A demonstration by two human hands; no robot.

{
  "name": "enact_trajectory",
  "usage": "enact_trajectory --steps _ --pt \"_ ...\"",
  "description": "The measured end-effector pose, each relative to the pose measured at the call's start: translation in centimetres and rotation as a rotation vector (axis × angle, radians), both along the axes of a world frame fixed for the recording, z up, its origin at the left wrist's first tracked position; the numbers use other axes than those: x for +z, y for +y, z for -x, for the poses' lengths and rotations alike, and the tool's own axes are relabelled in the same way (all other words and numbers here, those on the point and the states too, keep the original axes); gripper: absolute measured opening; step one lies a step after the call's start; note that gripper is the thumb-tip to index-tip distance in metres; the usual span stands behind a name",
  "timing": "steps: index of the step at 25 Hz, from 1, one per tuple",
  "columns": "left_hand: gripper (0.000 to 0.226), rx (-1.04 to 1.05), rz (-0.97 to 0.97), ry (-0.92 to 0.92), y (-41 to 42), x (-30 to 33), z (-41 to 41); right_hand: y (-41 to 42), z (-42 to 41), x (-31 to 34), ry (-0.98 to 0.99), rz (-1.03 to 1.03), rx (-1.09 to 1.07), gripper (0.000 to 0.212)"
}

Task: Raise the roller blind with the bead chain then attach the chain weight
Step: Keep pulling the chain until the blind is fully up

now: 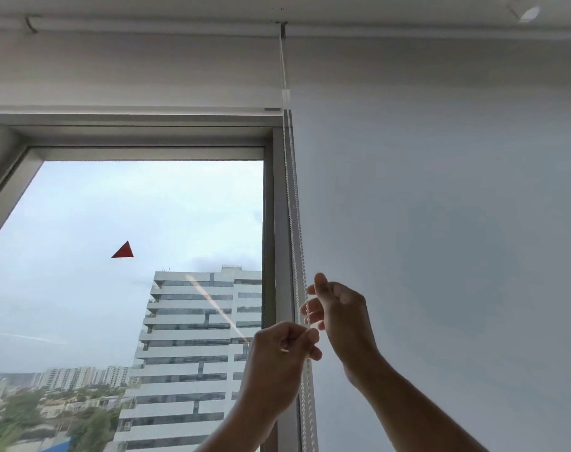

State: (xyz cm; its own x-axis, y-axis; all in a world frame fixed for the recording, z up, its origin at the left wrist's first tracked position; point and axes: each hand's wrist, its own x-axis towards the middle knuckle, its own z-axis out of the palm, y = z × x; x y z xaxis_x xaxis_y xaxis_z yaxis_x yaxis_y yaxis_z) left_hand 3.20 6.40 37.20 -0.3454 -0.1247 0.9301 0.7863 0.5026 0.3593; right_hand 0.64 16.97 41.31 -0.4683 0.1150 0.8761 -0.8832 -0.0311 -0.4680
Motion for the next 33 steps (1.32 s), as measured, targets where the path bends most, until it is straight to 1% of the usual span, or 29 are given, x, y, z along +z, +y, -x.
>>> enact_trajectory --steps 2,4,8,11,15,17,20,22,24,26,29,33 --pt "0.024 -0.024 -0.034 -0.002 -0.3 -0.5 0.0 -0.4 -0.4 0.7 0.002 -0.050 0.028 0.032" --pt "0.023 -0.044 -0.047 0.002 -0.5 -0.7 -0.2 -0.8 -0.4 0.7 0.024 -0.053 0.036 0.026" --pt "0.022 -0.054 0.023 -0.021 -0.5 -1.9 -0.2 -1.1 0.2 -0.8 0.034 -0.082 -0.020 0.025" --pt "0.018 -0.064 0.044 -0.054 -0.7 -3.0 0.2 -0.8 0.7 -1.9 0.024 -0.097 -0.003 0.025" --pt "0.019 -0.079 0.055 -0.019 -0.8 -3.2 1.0 -0.4 1.0 -3.0 0.028 -0.146 0.026 0.013" --pt "0.018 -0.070 0.064 -0.014 -1.0 -3.5 1.6 -0.4 1.2 -3.7 0.018 -0.188 0.036 0.014" --pt "0.019 -0.097 0.097 -0.049 -1.4 -4.6 2.2 -0.3 1.7 -5.1 0.003 -0.220 0.024 0.016" --pt "0.022 -0.093 0.100 -0.070 -1.6 -5.7 2.5 -0.2 2.0 -6.2 -0.011 -0.214 0.022 0.013" --pt "0.019 -0.077 0.096 -0.088 -1.9 -6.8 2.9 -0.3 2.4 -7.5 -0.027 -0.211 0.035 0.012" --pt "0.014 -0.072 0.082 -0.125 -2.0 -8.0 3.2 -0.2 2.9 -8.8 -0.042 -0.209 0.043 0.012" --pt "0.017 -0.098 0.027 -0.190 -2.3 -9.9 3.5 0.0 3.5 -10.5 -0.057 -0.195 0.058 0.010" --pt "0.018 -0.119 0.013 -0.261 -2.3 -12.8 4.0 0.0 4.0 -13.0 -0.096 -0.162 0.087 0.009"
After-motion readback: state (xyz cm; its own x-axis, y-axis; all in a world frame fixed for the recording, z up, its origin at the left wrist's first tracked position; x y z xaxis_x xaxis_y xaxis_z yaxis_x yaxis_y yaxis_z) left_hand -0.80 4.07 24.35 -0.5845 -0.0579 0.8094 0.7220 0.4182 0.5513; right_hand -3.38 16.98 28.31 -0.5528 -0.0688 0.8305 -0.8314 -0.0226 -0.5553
